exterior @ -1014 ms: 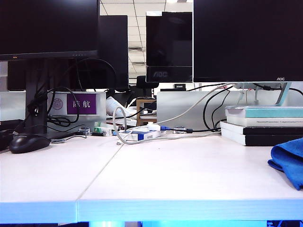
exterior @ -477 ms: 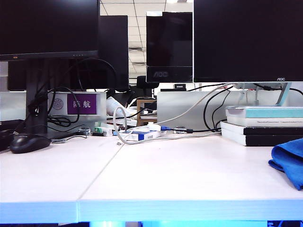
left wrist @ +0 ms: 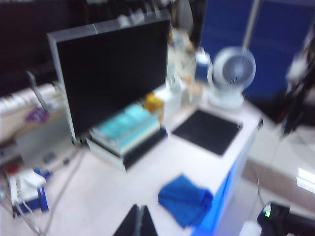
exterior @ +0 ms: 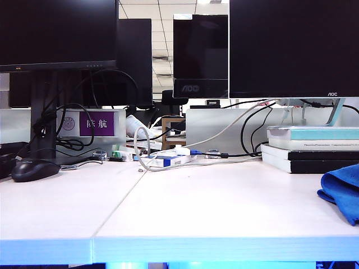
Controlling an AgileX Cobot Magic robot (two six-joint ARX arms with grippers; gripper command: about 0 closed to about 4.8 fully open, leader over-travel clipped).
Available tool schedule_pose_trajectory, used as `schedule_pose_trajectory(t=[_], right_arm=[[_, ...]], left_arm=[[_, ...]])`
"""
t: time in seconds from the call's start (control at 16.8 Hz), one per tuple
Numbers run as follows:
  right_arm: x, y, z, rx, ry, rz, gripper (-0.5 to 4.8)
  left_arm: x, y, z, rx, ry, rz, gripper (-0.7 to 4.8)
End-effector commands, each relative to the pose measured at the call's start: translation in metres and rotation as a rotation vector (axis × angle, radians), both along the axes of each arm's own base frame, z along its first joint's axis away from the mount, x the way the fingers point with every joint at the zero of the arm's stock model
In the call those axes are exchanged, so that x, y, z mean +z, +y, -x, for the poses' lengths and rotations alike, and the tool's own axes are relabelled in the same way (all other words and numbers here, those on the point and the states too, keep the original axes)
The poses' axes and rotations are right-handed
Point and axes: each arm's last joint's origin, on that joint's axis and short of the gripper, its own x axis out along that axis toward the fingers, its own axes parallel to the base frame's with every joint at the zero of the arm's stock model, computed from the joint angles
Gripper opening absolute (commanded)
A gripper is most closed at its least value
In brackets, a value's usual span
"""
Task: Wipe the table from left to right using the rag.
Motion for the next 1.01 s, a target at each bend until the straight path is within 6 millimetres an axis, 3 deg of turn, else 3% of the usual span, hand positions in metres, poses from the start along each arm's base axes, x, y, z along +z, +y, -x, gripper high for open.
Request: schedule_pose_trajectory(t=[0.06,0.24,0.42,0.66,0.84,1.01], right_arm=[[-0.07,-0.006,-0.025,-0.041,0.029,-0.042,-0.04],[-0.127,-0.01,-0.051,-0.054,0.08,-0.095,0.0],[-0.177,-0.014,-0.072,-0.052,0.223,-0.139,0.0],[-0.209,-0.016,-0.086,-0.062,0.214,-0.145,-0.01],[-0.226,-0.017,-0.088,-0.062,0.282,-0.156,-0.01],[-0.232,-0.017,-0.087,-0.063,0.315,-0.161,-0.01]], left_arm=[[-0.008,0.041,0.027,0.058,-0.047,0.055,-0.05],[-0.022,0.063,0.041,0.079,-0.038,0.074,-0.05],[-0.046,0.058,0.038,0.095,0.009,-0.022,-0.05],[-0.093,0.009,0.005,0.054,0.15,-0.229,-0.05],[-0.132,-0.034,-0.021,-0.096,0.179,-0.207,-0.05],[-0.19,-0.081,-0.05,-0.183,0.177,-0.173,-0.05]])
